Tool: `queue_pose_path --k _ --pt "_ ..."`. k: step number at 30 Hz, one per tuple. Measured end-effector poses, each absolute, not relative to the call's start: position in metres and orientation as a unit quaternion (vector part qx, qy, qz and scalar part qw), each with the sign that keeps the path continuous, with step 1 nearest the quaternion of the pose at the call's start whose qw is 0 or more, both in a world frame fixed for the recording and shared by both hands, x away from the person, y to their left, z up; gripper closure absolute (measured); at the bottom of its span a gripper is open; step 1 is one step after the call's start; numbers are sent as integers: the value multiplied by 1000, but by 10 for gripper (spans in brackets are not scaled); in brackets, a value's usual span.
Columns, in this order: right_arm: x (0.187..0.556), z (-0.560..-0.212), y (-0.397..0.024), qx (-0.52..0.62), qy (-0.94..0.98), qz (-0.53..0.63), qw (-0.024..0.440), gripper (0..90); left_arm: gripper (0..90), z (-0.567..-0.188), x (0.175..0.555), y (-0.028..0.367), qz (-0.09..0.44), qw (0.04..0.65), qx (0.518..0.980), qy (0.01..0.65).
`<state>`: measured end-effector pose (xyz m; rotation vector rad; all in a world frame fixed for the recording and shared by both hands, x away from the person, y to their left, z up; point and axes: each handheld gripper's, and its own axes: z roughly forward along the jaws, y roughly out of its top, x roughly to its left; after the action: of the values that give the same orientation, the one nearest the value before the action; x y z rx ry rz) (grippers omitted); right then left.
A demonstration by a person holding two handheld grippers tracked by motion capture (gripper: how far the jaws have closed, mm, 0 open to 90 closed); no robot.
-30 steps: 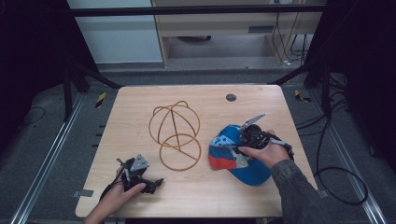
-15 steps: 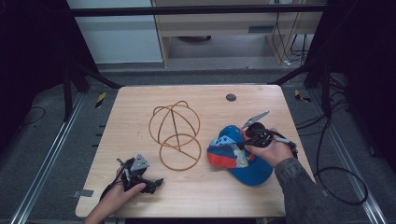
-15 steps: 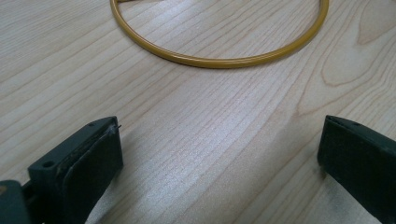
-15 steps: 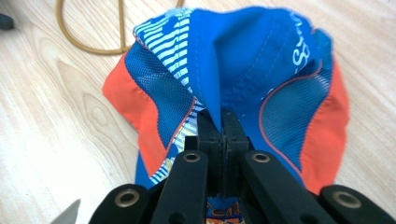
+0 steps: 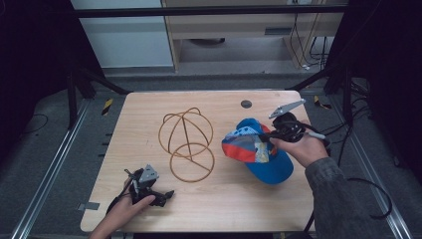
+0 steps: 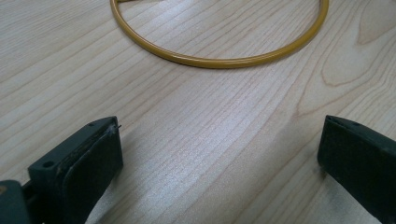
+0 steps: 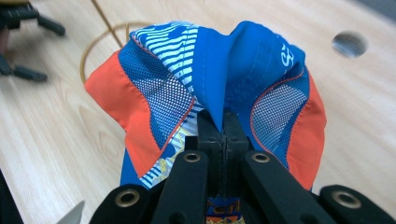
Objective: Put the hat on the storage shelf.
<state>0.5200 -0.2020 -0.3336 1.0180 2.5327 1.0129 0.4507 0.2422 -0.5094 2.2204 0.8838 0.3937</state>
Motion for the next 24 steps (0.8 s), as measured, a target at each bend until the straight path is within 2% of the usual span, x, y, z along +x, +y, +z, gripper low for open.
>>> queue_pose_path --k 24 --pt "512 -252 -209 328 826 419 185 899 0 -509 451 242 153 354 857 343"
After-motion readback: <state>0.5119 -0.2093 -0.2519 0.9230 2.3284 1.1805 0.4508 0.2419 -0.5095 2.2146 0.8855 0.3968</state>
